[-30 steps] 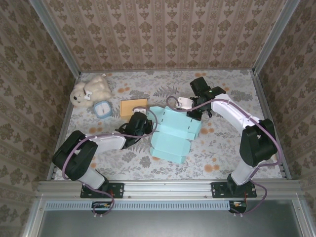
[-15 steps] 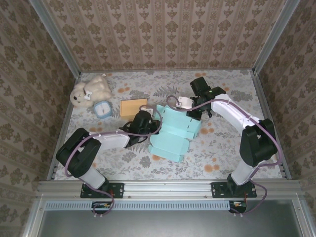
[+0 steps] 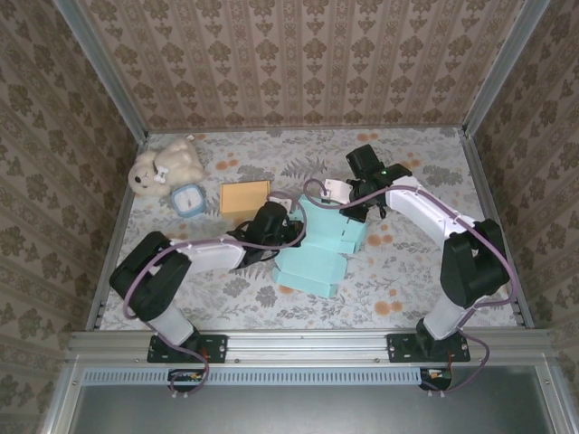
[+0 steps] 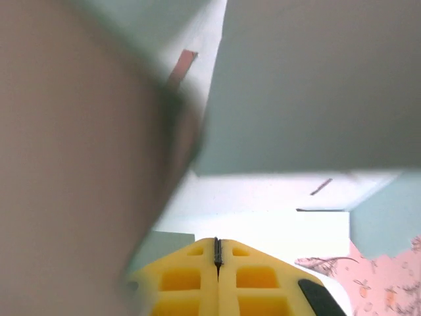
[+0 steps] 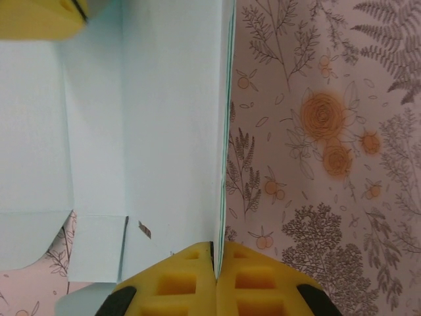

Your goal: Fold the paper box

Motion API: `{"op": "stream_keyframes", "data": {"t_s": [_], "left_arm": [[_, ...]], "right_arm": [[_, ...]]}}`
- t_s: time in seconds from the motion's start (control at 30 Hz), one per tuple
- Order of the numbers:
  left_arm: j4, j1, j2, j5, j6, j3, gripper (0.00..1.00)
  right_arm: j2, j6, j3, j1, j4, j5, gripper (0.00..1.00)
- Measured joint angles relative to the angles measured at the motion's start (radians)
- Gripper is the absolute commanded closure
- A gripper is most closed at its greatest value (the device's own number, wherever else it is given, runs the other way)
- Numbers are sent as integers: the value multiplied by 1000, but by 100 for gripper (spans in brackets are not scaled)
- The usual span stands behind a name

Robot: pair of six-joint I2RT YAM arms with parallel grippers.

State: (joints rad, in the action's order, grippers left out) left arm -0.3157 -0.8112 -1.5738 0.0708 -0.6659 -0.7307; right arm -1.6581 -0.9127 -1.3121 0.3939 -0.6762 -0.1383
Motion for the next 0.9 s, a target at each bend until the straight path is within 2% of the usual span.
{"op": "stream_keyframes", "data": {"t_s": [0.17,0.3,0.4,0.6,0.9], "left_arm": [[69,-7,258,-73,51,83,93],[116,-19,490,-175,104,149,88],[148,-9,591,-256,132,194,87],[150,58,616,-320,167,312,85],[13,81,526,-308,247,385,80]], "right_arm": [[55,-47,49,32,52,70,100],[87,-103,66,89,102,146,100],[122,-144,93,123,159,177,100],[167,-230,158,154,257,201,100],[167,-307,297,154,452,216,100]]}}
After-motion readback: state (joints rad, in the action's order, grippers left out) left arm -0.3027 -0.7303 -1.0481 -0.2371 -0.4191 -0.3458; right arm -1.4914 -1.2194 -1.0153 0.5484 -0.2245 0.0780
